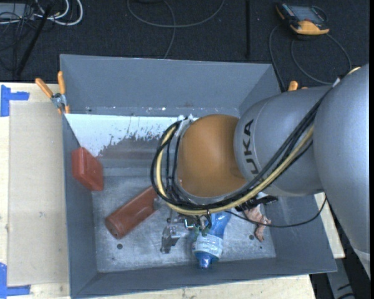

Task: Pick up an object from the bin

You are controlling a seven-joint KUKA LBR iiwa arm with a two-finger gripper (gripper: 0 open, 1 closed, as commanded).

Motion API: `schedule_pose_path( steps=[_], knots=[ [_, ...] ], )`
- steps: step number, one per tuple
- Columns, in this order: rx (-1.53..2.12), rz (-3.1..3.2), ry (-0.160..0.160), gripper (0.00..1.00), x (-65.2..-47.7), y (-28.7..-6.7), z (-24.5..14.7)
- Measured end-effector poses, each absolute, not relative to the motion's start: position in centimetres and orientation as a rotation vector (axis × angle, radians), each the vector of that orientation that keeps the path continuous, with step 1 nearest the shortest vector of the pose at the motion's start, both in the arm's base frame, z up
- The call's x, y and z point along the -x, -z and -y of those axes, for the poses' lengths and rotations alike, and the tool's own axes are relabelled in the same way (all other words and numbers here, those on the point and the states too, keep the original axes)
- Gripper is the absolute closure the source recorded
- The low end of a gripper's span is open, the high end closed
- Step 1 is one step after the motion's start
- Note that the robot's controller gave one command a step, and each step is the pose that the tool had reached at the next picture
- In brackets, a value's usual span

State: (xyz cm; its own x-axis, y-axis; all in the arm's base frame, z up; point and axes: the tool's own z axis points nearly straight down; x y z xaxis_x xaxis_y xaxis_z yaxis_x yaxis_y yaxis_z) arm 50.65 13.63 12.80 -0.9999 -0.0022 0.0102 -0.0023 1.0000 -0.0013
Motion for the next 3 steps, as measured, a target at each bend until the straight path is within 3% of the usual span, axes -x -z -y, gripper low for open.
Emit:
schedule_pose_path(
  steps=[1, 2, 3],
  knots=[
    [0.002, 3.138, 0.0, 0.0, -50.9, -13.1, -13.6],
    [-0.12, 3.186, 0.024, 0.0, -57.1, -10.4, -16.3],
    [-0.121, 3.151, 0.008, 0.0, -58.0, -7.1, -15.9]
  ],
)
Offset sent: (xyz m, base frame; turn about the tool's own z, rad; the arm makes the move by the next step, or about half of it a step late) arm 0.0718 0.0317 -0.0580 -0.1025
